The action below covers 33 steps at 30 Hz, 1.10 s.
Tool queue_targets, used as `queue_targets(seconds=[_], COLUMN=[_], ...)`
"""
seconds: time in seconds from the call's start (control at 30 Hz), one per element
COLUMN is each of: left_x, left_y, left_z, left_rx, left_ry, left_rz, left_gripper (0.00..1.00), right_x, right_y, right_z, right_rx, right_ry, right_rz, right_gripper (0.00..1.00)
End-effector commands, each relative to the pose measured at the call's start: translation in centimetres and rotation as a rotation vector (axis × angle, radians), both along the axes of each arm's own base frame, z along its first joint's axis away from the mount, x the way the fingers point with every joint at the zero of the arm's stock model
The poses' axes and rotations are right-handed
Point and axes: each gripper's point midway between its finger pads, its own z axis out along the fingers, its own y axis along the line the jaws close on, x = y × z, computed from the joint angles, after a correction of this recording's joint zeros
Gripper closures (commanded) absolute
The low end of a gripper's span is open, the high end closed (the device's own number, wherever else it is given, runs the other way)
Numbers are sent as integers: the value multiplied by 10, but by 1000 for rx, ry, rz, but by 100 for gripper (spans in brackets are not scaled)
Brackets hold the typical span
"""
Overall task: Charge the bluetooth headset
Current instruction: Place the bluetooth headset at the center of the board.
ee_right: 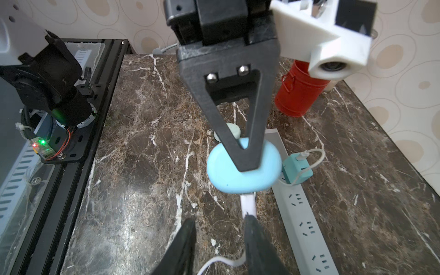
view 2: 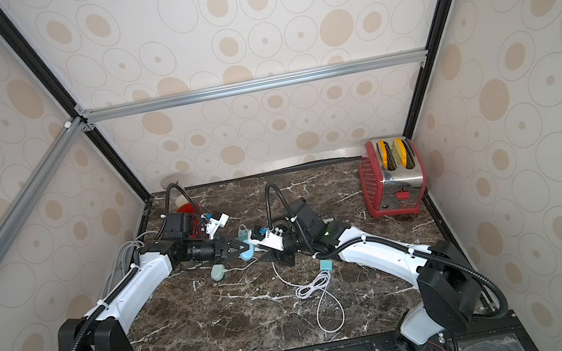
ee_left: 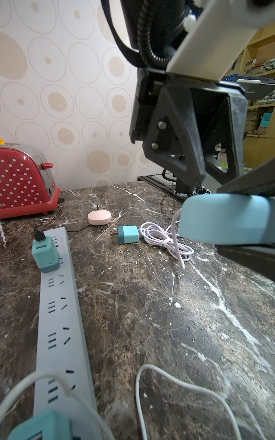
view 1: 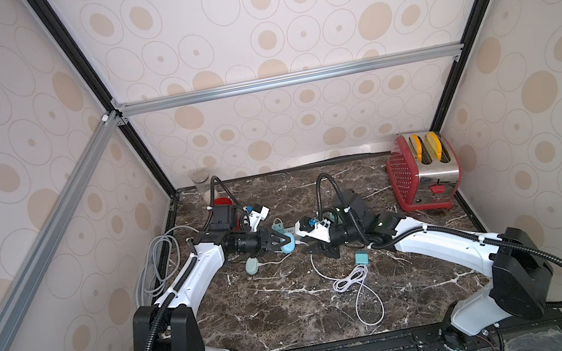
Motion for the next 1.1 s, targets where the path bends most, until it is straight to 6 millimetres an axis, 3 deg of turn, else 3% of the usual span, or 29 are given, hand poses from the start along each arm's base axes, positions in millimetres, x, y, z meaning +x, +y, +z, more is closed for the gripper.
queue_targets(seconds=[0.0,0.17,0.43,0.63,0.87,1.03,1.07], left_x=[-6,-11,-12,-11,-15,-15,-15], left_y=[-1,-1,-1,-2,-2,-1,-1], left_z=[19,20,16,18,15,11,10], left_rx=[-26,-20,-22,-23,-22,-16,-11], left_ry=[-49,-47,-40,-52,-25,-18,-16], left_rz=[-31,-53,-68,-75,-82,-84,-83], left_gripper=[100,100,99,99,99,99,99], right_x=[14,30,28,13,14,16,16], right_y=[9,10,9,14,20,25,27], right_z=[6,2,-3,-14,-16,-11,-9], right_rx=[6,-14,-30,-38,-43,-28,-23], right_ry=[-60,-105,-102,-38,-28,-56,-64], right_rz=[-28,-98,-94,-27,-26,-30,-29], right_gripper=[64,64,61,73,80,100,100])
